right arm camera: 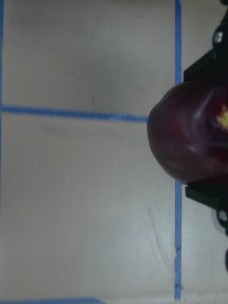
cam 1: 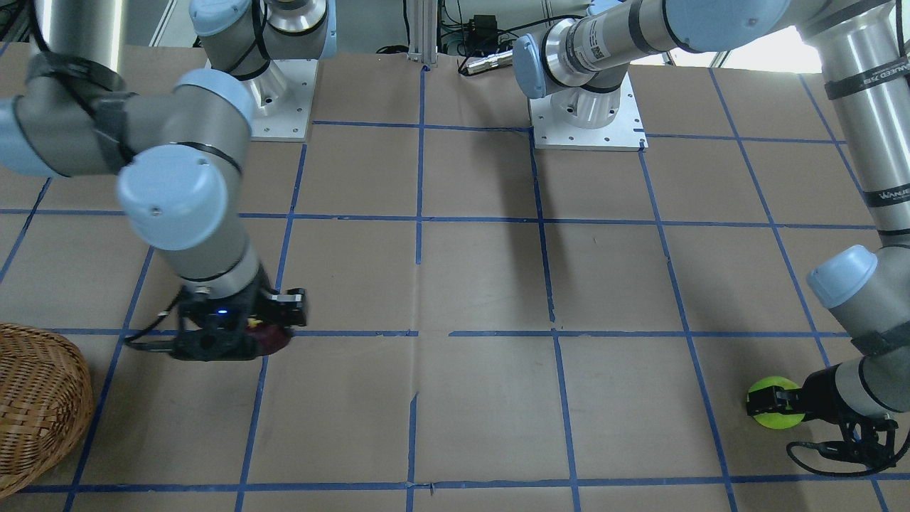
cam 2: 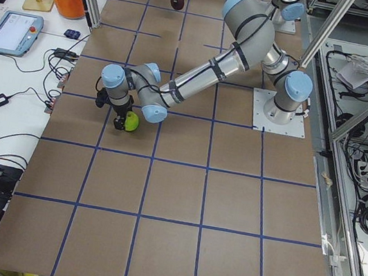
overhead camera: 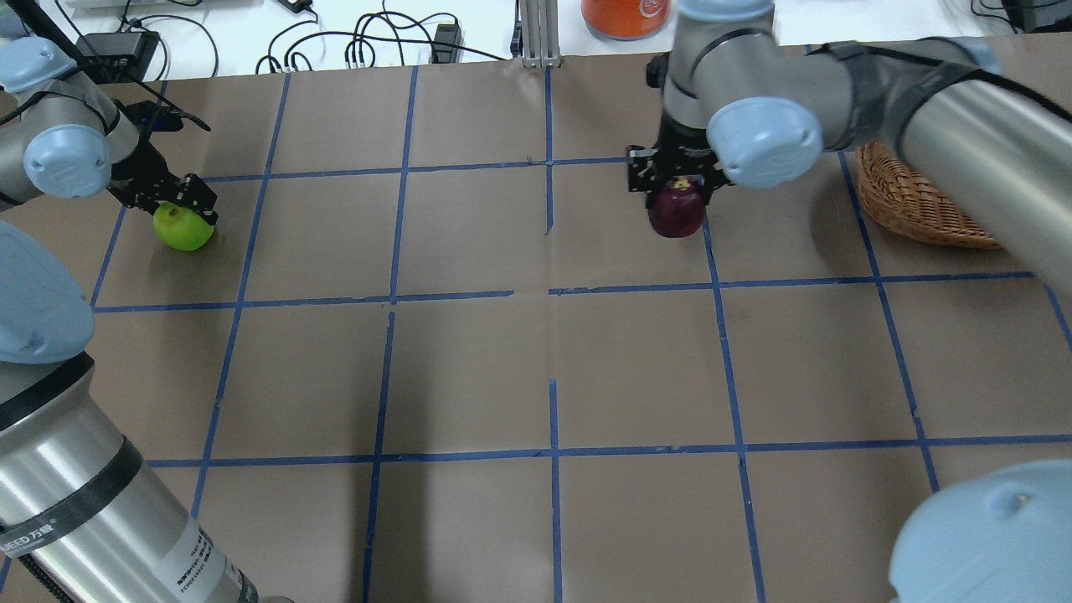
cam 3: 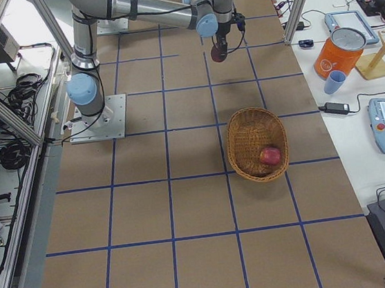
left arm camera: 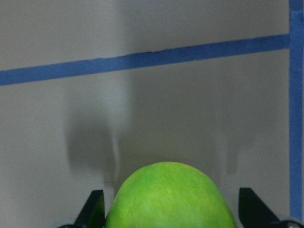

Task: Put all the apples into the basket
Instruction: 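Carry dark apple to basket with right gripper while left grasps green apple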

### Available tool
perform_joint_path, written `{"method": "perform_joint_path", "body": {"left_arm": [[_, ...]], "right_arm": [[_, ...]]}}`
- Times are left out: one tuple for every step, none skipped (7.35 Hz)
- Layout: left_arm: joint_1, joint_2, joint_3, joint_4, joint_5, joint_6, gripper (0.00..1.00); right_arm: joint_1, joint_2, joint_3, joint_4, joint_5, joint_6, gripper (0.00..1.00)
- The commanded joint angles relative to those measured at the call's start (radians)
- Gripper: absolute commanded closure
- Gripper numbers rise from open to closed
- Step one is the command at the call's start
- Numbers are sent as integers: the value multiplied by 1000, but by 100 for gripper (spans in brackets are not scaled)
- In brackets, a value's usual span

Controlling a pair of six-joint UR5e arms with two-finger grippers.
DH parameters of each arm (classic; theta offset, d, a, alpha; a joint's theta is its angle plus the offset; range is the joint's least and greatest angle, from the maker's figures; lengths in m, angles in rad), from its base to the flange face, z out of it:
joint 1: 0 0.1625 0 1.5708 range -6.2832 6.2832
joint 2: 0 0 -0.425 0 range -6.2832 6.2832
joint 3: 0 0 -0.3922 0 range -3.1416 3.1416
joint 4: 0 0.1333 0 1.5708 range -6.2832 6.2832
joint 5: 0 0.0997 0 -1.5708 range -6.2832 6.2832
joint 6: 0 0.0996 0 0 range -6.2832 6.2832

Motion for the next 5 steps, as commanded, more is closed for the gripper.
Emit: {"method": "perform_joint_path", "body": {"left_arm": [[-2, 11, 7, -32, 56, -1, 59], [-14, 31, 30, -91, 51, -13, 59], [-44, 53, 44, -180, 50, -77, 59], [-92, 86, 30, -204, 45, -169, 59], [-174, 106, 27, -205, 44, -280, 59]], "right_arm": [[-277, -34, -1, 11, -44, -414, 100], [-382, -23, -1, 2, -40, -578, 100], [-442, -8, -4, -18, -37, -667, 100], [-456, 33, -7, -94, -44, -750, 100], [-471, 90, -11, -170, -41, -773, 99]]}}
